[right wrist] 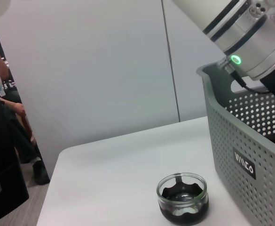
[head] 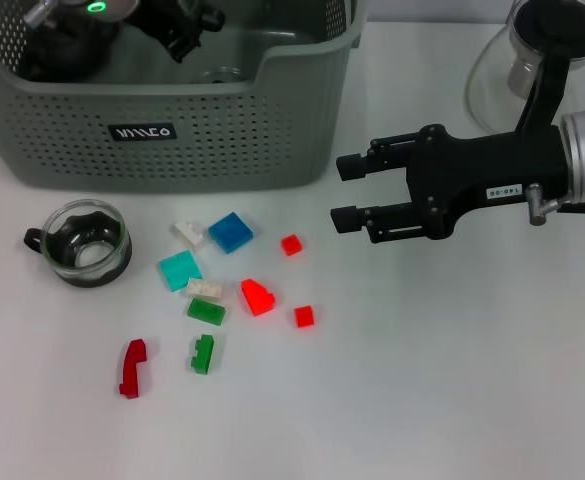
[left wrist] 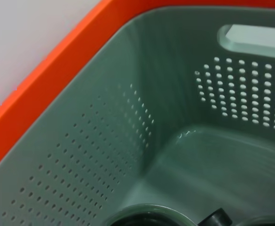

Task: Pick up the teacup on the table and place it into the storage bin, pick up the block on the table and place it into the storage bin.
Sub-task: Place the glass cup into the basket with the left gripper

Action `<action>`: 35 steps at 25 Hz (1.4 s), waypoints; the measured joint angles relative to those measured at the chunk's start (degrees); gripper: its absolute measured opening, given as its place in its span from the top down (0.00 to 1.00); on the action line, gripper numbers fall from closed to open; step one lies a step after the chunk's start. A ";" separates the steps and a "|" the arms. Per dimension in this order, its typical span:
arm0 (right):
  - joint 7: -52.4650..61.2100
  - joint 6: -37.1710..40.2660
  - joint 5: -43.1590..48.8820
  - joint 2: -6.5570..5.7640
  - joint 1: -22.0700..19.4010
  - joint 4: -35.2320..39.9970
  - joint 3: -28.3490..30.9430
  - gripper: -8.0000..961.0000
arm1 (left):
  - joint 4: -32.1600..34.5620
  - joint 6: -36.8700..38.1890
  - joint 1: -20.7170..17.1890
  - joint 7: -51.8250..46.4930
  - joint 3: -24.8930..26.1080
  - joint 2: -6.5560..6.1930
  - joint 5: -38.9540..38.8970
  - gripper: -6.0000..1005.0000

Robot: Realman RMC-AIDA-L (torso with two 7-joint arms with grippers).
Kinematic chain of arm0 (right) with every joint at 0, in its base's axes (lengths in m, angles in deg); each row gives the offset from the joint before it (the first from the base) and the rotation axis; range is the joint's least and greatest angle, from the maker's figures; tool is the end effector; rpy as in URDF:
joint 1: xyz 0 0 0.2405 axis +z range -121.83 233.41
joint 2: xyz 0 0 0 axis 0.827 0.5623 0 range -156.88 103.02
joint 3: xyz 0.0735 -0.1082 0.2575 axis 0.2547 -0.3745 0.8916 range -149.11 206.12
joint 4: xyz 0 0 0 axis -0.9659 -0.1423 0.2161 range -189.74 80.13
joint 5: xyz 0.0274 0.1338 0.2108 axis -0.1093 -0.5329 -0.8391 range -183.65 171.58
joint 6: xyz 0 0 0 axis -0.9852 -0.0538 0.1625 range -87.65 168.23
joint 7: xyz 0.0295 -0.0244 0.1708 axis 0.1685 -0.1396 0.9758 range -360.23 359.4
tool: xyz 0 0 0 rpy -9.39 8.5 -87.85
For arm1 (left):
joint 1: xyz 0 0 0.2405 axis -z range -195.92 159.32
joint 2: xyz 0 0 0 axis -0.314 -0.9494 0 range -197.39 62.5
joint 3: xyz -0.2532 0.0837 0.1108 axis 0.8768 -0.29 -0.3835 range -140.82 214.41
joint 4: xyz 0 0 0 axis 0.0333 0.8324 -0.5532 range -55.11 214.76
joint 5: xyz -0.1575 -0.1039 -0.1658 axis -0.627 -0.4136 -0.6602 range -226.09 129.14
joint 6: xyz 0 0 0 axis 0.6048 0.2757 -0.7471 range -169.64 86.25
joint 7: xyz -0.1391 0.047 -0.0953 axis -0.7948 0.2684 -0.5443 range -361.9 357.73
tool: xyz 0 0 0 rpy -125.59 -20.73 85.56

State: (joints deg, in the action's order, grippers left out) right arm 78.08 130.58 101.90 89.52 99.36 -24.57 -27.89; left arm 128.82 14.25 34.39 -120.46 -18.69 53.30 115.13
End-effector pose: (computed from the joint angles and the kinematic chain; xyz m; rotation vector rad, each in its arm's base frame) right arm 0.2056 0.4140 -0.0813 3.0368 -0.3039 -0.6634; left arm -0.2130 0.5518 -0.0230 -2.3631 -0.3884 0.4000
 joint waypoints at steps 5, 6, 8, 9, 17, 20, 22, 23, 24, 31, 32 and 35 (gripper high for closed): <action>-0.01 -0.04 0.00 0.00 -0.03 -0.02 0.00 0.29 | -1.11 -1.98 -0.36 -0.78 -1.71 -0.02 0.03 0.84; -0.02 -0.04 0.00 0.00 -0.04 -0.04 -0.01 0.30 | -1.12 -2.10 -0.43 -1.08 -2.04 -0.01 0.04 0.84; -0.01 -0.04 0.00 0.00 -0.05 -0.08 -0.03 0.29 | -1.10 -2.07 -0.44 -1.55 -2.39 -0.01 0.04 0.84; -0.01 -0.03 0.00 0.00 -0.08 -0.09 -0.03 0.29 | -1.10 -2.07 -0.44 -1.55 -2.39 -0.01 0.04 0.84; -0.01 0.05 -0.10 0.00 -0.40 -0.08 -0.04 0.29 | -0.28 -2.21 -0.51 -2.98 -2.44 0.05 0.05 0.76; -0.01 0.11 -0.19 -0.01 -0.50 -0.06 -0.04 0.29 | 0.68 -2.34 -0.63 -3.55 -2.44 0.07 0.05 0.67; -0.01 0.21 -0.26 -0.10 -0.51 -0.06 -0.04 0.29 | 2.58 -1.91 -0.97 -4.48 -2.39 0.00 0.05 0.61; -0.01 0.25 -0.31 -0.15 -0.51 -0.07 -0.04 0.29 | 4.24 -1.23 -1.32 -5.28 -2.38 -0.12 0.05 0.59; -0.01 0.27 -0.33 -0.18 -0.53 -0.08 -0.03 0.29 | 5.65 -0.38 -1.62 -5.98 -2.32 -0.26 0.05 0.57; 0.00 0.32 -0.41 -0.44 -0.59 -0.16 0.06 0.29 | 20.98 16.28 -4.23 -10.20 -1.59 -1.69 -0.34 0.41; 0.03 0.36 -0.43 -0.51 -0.60 -0.16 0.06 0.29 | 23.18 18.85 -4.73 -10.22 -1.48 -1.64 -0.73 0.38; 0.06 0.38 -0.45 -0.66 -0.60 -0.19 0.06 0.29 | 27.36 23.57 -5.71 -9.93 -1.21 -1.42 -1.64 0.30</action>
State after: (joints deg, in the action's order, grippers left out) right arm 78.15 130.96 101.45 88.86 98.76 -24.76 -27.83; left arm 156.18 37.82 28.68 -130.39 -19.90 51.88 113.50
